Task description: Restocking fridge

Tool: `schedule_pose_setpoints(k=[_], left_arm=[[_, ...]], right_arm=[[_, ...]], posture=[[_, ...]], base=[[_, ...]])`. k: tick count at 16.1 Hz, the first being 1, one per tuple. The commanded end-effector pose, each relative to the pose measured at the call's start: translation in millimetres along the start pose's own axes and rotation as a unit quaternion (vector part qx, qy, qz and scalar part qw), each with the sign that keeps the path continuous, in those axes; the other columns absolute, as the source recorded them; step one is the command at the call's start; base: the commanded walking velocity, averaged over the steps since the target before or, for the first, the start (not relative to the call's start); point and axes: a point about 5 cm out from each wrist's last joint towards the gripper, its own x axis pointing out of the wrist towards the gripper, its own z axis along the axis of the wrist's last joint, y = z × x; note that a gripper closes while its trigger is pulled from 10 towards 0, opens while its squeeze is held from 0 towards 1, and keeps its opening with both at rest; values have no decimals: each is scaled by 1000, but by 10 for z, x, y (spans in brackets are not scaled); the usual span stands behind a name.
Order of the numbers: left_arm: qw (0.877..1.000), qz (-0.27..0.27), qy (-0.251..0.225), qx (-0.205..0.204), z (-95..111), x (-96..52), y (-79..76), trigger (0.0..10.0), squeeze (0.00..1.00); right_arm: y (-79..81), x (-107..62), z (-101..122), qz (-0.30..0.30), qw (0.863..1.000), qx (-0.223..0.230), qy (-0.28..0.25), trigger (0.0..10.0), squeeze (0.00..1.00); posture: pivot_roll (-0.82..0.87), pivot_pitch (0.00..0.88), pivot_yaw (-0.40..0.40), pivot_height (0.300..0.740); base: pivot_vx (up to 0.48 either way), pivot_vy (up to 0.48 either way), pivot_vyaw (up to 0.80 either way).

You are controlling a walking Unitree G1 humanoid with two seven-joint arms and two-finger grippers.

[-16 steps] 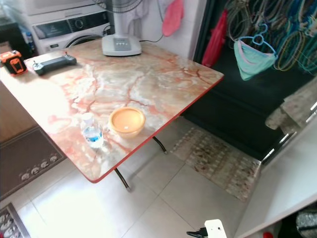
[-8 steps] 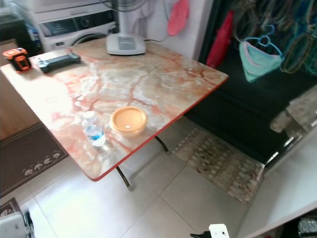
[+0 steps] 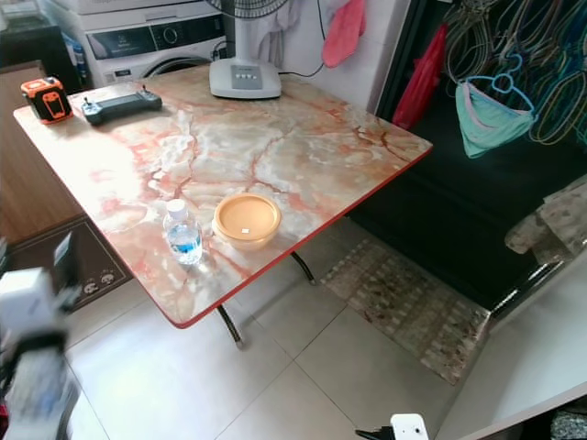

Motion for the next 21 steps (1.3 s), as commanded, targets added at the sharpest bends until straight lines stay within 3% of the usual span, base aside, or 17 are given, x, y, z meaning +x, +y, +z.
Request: schedule_pose_setpoints(k=[1, 3, 4, 6, 8, 10, 12, 15, 21], left_arm=[[998, -54, -15, -27, 165, 57, -184, 10000, 0], [990, -130, -25, -40, 316, 43, -407, 10000, 0], [988, -145, -25, -42, 348, 32, -447, 10000, 0], [974, -215, 0, -71, 446, -36, -664, 10000, 0], [966, -235, 16, -107, 512, -70, -756, 10000, 0], [968, -215, 23, -128, 534, -12, -742, 10000, 0], [972, -205, 28, -111, 518, 35, -679, 10000, 0], [972, -211, 46, -87, 455, -29, -613, 10000, 0], [976, -190, 48, -91, 497, 78, -571, 10000, 0]], right_arm=[[-63, -11, 0, -9, 1000, 3, -1, 10000, 0], [-64, -11, 7, -11, 1000, 7, -4, 10000, 0], [-65, -11, 8, -12, 1000, 11, -6, 10000, 0], [-62, -9, 20, -13, 1000, 12, -7, 10000, 0], [-57, -7, 29, -12, 1000, 17, -9, 10000, 0], [-59, -6, 39, -13, 1000, 21, -10, 10000, 0], [-56, -4, 56, -13, 999, 26, -14, 10000, 0], [-55, -3, 59, -12, 999, 34, -16, 10000, 0], [-30, 0, 57, -3, 999, 38, -16, 10000, 0]], posture=[[216, 0, -102, 740], [206, 0, -96, 740], [206, 0, -96, 740], [208, 0, -97, 740], [203, 0, -98, 740], [210, 0, -106, 740], [207, 0, -108, 740], [203, 0, -102, 740], [196, 0, -94, 740]], base=[[0, 0, 0], [0, 0, 0], [0, 0, 0], [0, 0, 0], [0, 0, 0], [0, 0, 0], [0, 0, 0], [0, 0, 0], [0, 0, 0]])
